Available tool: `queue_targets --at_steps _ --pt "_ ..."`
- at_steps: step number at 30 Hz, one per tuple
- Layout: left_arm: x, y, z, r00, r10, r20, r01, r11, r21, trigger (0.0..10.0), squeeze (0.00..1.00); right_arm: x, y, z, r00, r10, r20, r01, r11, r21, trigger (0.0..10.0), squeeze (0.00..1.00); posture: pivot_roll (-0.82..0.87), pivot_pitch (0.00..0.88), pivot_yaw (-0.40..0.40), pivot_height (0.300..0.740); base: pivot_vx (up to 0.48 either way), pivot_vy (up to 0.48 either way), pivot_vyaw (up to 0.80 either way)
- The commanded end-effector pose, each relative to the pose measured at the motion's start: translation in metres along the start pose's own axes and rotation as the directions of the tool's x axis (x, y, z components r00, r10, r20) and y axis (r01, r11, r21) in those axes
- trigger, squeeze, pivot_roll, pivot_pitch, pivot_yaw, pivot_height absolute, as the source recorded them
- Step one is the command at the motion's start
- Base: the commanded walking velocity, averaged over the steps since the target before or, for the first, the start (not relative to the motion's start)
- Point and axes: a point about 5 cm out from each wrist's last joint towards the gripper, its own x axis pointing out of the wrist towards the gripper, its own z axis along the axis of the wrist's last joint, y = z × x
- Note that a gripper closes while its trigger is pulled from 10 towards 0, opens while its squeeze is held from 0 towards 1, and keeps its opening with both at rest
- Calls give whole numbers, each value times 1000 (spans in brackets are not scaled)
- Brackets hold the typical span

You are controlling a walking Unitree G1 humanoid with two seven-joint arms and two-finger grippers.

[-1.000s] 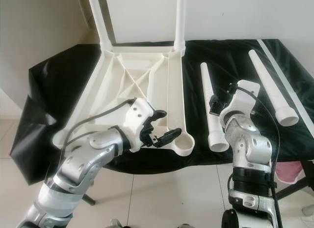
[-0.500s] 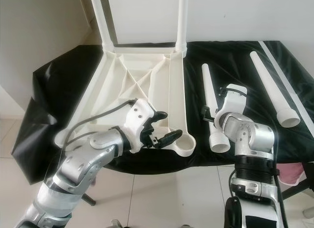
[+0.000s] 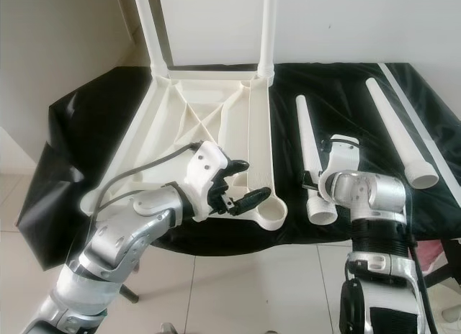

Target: Building children table

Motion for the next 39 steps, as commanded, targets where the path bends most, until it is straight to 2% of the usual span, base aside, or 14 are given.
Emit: queue_targets --at_steps 1,6,11,13,14,15,17,19,24,33,34,35,36,39 --pt "-1 1 1 999 -38 -3 38 999 3 10000 0 3 2 -2 1000 10 -17 -10 1000 -5 10000 0 -59 21 5 740 0 0 0" --pt "0 2 2 1000 -28 3 28 1000 3 10000 0 9 6 -4 998 32 -48 -31 999 20 10000 0 -60 27 0 740 0 0 0" --pt "0 4 4 1000 -17 11 17 1000 1 10000 0 13 8 -6 997 28 -75 -28 1000 -3 10000 0 -57 29 -6 740 0 0 0" --pt "0 6 6 1000 -3 18 3 1000 0 10000 0 16 8 -8 994 27 -105 -30 999 -26 6745 0 -51 29 -12 740 0 0 0" --pt "0 6 6 1000 -3 18 3 1000 0 10000 0 16 8 -8 994 27 -105 -30 999 -26 6745 0 -51 29 -12 740 0 0 0" --pt "0 7 6 1000 3 21 -3 1000 1 10000 0 16 8 -9 992 24 -122 -28 999 -29 4667 0 -49 28 -14 740 0 0 0" --pt "0 7 7 1000 7 23 -7 1000 2 10000 0 17 8 -9 990 24 -137 -29 999 -32 4471 0 -47 29 -15 740 0 0 0" --pt "-1 8 8 1000 14 26 -14 1000 4 10000 0 18 6 -8 988 16 -151 -22 999 -35 0 0 -44 29 -17 740 0 0 0" --pt "-2 10 10 999 23 30 -23 1000 7 10000 0 19 7 -7 987 11 -159 -21 998 -64 0 0 -40 34 -22 740 0 0 0" --pt "-1 12 13 998 38 47 -38 999 -7 10000 0 18 12 -6 987 49 -151 -56 998 -43 0 0 -38 39 -22 740 0 0 0" --pt "0 15 16 997 56 61 -55 998 -20 10000 0 15 12 8 998 52 -41 -53 998 -17 10000 0 -39 39 -21 740 0 0 0" --pt "0 18 17 995 73 71 -71 997 -32 10000 0 11 10 19 998 53 43 -54 998 16 10000 0 -39 39 -21 740 0 0 0" --pt "0 18 17 995 73 71 -71 997 -32 10000 0 11 10 19 998 53 43 -54 998 16 10000 0 -39 39 -21 740 0 0 0" --pt "6 31 21 986 150 79 -146 988 -54 10000 0 -2 8 48 953 30 301 -53 996 66 10000 0 -41 38 -16 740 0 0 0"
